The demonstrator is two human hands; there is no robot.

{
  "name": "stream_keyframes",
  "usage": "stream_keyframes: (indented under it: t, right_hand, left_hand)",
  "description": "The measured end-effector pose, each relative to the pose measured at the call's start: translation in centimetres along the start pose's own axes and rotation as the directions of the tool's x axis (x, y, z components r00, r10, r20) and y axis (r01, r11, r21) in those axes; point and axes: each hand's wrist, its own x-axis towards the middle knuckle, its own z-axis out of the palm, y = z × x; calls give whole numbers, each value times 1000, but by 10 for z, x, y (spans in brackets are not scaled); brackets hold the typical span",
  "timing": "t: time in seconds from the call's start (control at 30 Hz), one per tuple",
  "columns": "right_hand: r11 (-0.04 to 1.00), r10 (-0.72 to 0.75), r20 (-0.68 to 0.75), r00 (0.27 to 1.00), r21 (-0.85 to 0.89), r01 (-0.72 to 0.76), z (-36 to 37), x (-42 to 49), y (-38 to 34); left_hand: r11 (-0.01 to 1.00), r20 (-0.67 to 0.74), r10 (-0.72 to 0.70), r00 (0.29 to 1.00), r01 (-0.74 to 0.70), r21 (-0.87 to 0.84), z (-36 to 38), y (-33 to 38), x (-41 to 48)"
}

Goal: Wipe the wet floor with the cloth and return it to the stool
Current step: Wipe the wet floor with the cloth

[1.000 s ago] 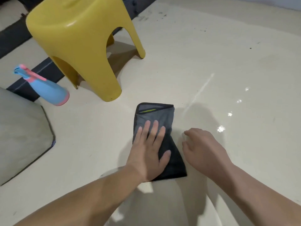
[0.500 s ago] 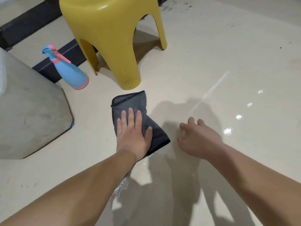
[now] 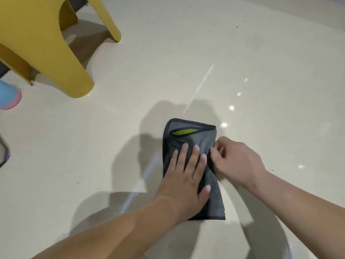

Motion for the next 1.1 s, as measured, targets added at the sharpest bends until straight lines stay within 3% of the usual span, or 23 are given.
stream_keyframes:
  t: [0.13,0.23,0.4,0.6,0.77,0.93,1.03,1.1]
  right_hand:
    - [959,271,-31,962,98,-267,-25,-33,71]
    - [884,448,-40,893,167,-436,-36,-77,113]
    - [771,621,-37,783,207,-602,-28,-141,148]
    - [783,615,-4,788,122,-610,-4,-165,148]
    - [786,597,103,796,122,-606,21,-189,142]
    - [650,699,191,689,234,-723,38,-252,182]
    - [548,753,228,618,302,-780,43,-298,210]
    - [526,791,215,572,237,-817,43,-325,228]
  left_hand:
    - [970,-30,243,970,-243,-22,2,58,54]
    - [918,-11,396,918,-396,17,5,107,76]
    - [857,16,503,864,-501,118,10,144,82]
    - [834,-85,549,831,-552,-12,22,145,58]
    - [802,41,596,802,-597,-1,39,168,-4]
    - [719,126,694,709,-692,-67,39,206,-27]
    - [607,62,792,607,-772,-187,34,234,-33]
    - [515,-14,846,533,-825,-234,35,250,-39]
